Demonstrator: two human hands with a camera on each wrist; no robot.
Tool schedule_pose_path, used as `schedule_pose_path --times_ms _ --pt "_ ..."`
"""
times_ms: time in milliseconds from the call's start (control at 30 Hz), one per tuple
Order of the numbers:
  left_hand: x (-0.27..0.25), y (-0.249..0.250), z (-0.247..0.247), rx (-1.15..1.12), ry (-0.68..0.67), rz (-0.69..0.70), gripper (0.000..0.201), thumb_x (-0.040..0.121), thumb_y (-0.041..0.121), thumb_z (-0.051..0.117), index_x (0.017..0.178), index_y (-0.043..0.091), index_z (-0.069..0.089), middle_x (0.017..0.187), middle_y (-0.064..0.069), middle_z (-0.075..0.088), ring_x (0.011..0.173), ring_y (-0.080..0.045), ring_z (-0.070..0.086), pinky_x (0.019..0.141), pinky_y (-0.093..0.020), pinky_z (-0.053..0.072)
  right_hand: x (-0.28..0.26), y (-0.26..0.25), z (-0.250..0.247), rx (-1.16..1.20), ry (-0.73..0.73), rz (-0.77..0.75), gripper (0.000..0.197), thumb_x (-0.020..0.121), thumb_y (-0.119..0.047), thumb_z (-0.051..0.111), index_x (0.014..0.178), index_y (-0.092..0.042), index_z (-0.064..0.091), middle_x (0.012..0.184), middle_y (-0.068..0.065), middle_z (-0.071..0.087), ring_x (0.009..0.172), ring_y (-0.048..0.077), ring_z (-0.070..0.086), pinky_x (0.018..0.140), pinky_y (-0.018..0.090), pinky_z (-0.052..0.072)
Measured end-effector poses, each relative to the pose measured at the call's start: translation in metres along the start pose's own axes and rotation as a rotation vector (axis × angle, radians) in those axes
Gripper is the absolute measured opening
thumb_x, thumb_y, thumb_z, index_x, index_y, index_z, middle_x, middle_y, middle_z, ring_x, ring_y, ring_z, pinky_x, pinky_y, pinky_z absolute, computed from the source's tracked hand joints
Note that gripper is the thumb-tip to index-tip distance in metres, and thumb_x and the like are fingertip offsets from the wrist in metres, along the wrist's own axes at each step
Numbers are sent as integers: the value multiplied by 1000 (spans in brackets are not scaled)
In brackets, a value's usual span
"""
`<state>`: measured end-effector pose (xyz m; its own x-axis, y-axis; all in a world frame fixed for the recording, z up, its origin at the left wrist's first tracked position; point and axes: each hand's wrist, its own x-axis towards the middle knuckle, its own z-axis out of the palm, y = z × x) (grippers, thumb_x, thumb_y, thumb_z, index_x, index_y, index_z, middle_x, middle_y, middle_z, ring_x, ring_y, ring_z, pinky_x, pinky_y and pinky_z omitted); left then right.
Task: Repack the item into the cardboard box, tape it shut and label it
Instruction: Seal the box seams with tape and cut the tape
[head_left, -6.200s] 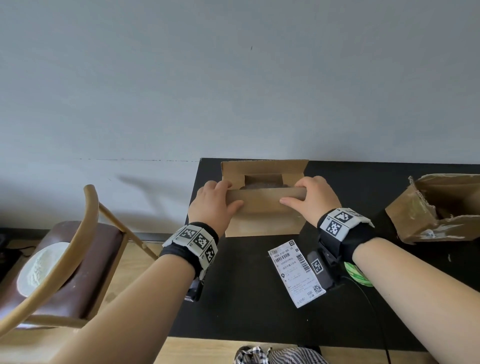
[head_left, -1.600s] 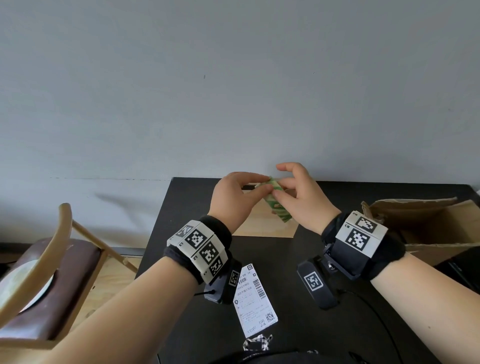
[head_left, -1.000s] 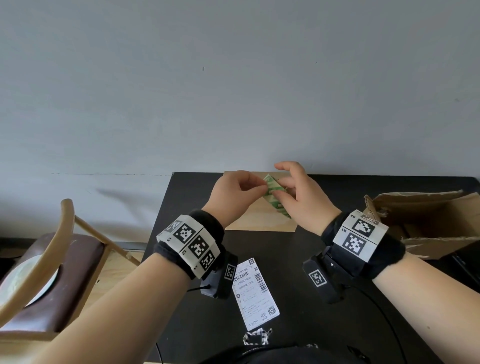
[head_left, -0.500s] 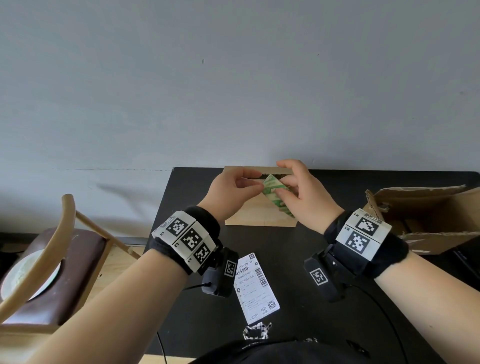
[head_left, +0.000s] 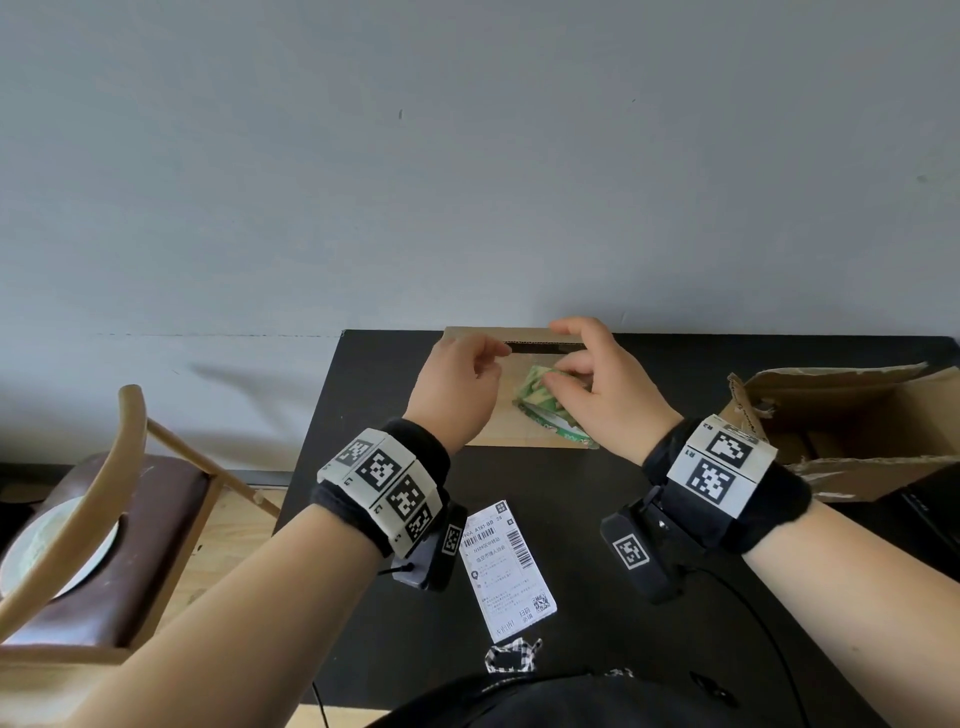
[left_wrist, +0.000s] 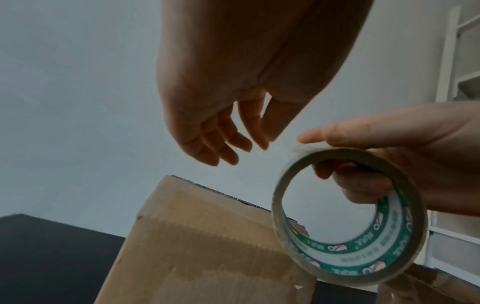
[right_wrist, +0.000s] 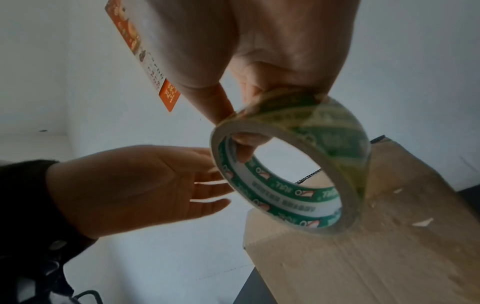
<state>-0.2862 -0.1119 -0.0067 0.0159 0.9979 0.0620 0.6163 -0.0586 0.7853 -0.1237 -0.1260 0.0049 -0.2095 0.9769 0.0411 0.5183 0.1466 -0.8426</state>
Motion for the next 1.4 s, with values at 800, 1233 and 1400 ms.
schedule_pose_path --times_ms 800,1233,1400 --pt "-2 -8 1 -487 -144 -242 14 92 28 58 96 23 70 97 -1 71 100 -12 66 85 -29 54 6 11 -4 289 12 121 10 90 -6 57 87 -15 56 80 -3 65 74 9 62 67 18 50" --pt "-3 -12 -2 -407 -50 -216 10 89 19 63 81 16 68 83 -1 72 82 -9 69 67 -20 52 -4 8 0 -72 22 -46 10 92 -13 54 101 -8 56 95 -5 61 88 7 59 66 9 46" --pt "-2 -11 -3 -404 -43 -245 13 91 18 59 79 18 64 76 4 68 73 -4 65 61 -16 47 -6 5 4 -113 45 -89 16 92 -17 54 104 -8 58 95 -7 62 87 3 57 67 6 43"
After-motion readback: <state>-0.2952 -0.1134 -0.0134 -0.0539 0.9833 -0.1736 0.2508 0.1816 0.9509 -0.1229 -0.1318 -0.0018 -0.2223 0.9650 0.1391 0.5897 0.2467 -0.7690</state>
